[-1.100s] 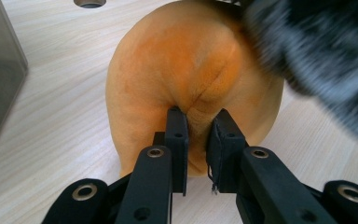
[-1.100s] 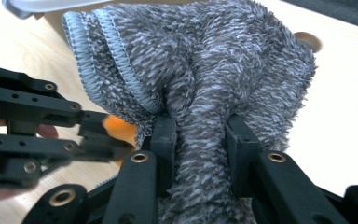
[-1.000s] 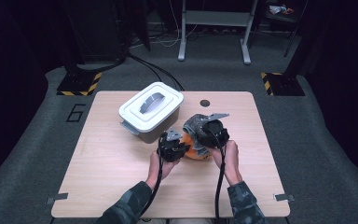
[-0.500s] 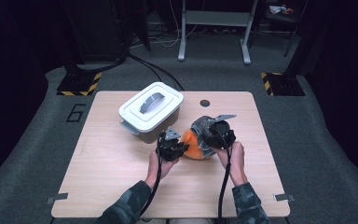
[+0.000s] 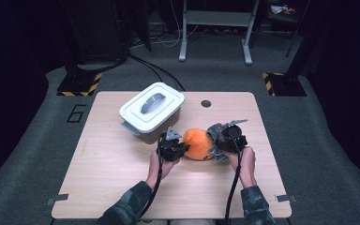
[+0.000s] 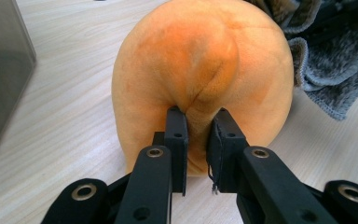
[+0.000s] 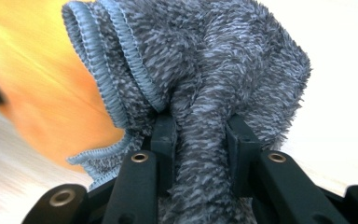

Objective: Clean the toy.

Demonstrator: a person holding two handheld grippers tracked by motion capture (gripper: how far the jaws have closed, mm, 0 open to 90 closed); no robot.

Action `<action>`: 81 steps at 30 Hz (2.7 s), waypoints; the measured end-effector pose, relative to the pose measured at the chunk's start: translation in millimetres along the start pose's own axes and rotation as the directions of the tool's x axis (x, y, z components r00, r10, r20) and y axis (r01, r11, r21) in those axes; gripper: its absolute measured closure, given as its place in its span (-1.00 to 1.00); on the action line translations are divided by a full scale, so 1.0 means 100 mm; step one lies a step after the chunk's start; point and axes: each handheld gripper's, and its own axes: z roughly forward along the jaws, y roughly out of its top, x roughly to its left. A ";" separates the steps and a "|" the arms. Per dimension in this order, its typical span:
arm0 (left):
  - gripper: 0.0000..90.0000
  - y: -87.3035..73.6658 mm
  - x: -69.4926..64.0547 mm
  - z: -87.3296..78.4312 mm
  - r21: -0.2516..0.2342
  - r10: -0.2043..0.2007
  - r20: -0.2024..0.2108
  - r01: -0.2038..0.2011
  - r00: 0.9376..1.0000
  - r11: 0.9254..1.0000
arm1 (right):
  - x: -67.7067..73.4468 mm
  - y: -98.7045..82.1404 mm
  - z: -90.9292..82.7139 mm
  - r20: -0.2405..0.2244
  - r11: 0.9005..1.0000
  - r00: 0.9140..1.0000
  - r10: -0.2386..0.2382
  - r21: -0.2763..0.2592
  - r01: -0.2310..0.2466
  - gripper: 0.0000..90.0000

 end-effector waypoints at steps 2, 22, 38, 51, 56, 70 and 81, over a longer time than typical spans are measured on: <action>0.75 0.00 0.01 0.00 0.003 0.002 0.000 -0.002 1.000 1.000 | -0.05 -0.04 0.05 0.001 0.999 1.000 0.022 0.027 -0.022 0.53; 0.74 -0.02 0.00 -0.02 -0.004 0.003 0.000 -0.003 1.000 1.000 | -0.02 0.08 -0.13 0.007 1.000 1.000 0.002 -0.027 -0.002 0.54; 0.74 -0.03 0.00 -0.01 0.001 0.005 0.002 -0.005 1.000 1.000 | 0.65 0.44 -0.16 -0.077 0.983 0.983 -0.164 -0.091 0.157 0.54; 0.74 -0.02 0.00 -0.01 -0.003 0.006 0.004 -0.006 1.000 1.000 | 0.29 0.23 -0.17 -0.041 0.995 0.996 -0.084 -0.063 0.081 0.53; 0.74 -0.02 0.00 0.00 -0.004 0.007 0.002 -0.007 1.000 1.000 | 0.17 0.14 -0.12 -0.032 0.998 0.998 -0.054 -0.044 0.053 0.53; 0.74 -0.01 0.00 0.00 -0.002 0.008 0.000 -0.008 1.000 1.000 | -0.07 -0.07 0.08 -0.008 0.999 0.999 0.036 0.017 -0.036 0.53; 0.74 -0.01 0.02 0.00 -0.006 -0.003 -0.001 0.003 1.000 1.000 | -0.21 -0.24 0.50 -0.024 0.988 0.996 0.091 0.128 -0.087 0.53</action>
